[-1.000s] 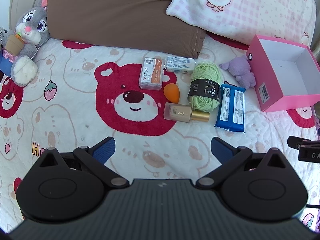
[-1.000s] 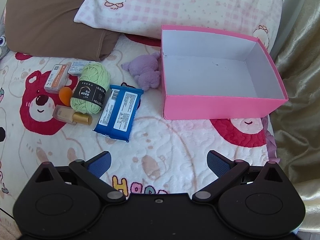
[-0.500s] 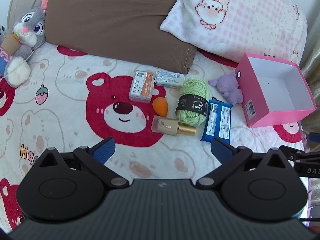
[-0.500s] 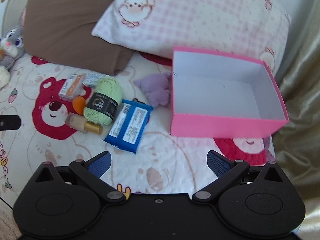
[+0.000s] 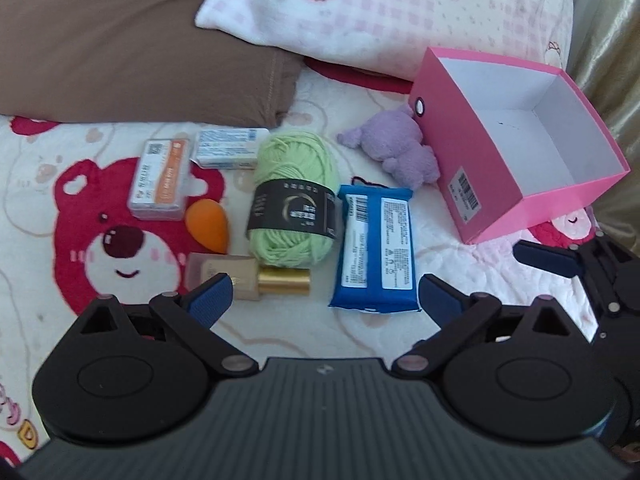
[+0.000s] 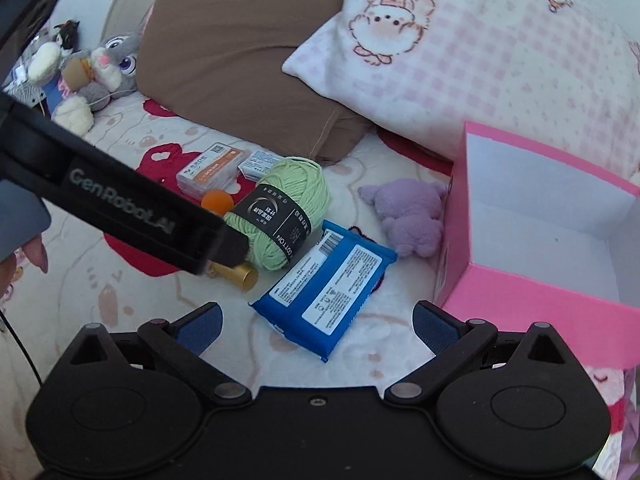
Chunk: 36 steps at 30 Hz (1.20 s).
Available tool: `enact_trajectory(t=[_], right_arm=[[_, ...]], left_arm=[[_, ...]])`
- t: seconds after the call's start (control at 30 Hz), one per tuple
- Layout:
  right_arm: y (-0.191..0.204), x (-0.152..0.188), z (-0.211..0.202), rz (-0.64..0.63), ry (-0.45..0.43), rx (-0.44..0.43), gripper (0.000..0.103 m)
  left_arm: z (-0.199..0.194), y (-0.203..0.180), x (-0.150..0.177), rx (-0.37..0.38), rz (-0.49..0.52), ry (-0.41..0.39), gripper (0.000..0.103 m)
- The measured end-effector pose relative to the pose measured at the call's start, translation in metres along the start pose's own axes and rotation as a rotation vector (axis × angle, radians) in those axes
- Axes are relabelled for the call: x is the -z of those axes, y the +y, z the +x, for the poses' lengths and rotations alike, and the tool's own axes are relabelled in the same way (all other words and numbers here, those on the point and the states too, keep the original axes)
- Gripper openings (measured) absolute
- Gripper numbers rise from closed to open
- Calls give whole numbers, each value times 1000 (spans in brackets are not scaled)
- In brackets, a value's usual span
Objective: Organize objects
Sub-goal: 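Reach the left tool to the blue snack packet and close on it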
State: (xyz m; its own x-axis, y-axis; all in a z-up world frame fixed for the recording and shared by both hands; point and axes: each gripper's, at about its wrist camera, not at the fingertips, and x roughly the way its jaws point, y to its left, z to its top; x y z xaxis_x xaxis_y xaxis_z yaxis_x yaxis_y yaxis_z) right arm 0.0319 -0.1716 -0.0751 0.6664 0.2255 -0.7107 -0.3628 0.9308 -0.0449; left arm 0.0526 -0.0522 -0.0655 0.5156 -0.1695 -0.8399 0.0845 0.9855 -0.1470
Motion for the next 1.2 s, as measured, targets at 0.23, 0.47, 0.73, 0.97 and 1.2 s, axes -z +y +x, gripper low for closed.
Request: enact_trajectory(t=[0.23, 0.47, 0.73, 0.97, 1.2], right_arm=[[1, 15, 35, -45, -37, -50, 102], [-5, 22, 67, 17, 23, -100, 102], [-14, 28, 90, 76, 71, -124, 93], [-11, 33, 89, 32, 49, -132, 84], [-18, 42, 58, 3, 102, -166, 87]], left_arm=[[43, -1, 9, 88, -23, 2, 86], [70, 2, 14, 180, -15, -3, 54], [93, 3, 15, 138, -38, -8, 40], [104, 11, 19, 210, -123, 28, 39], [95, 8, 31, 346, -242, 152, 35]])
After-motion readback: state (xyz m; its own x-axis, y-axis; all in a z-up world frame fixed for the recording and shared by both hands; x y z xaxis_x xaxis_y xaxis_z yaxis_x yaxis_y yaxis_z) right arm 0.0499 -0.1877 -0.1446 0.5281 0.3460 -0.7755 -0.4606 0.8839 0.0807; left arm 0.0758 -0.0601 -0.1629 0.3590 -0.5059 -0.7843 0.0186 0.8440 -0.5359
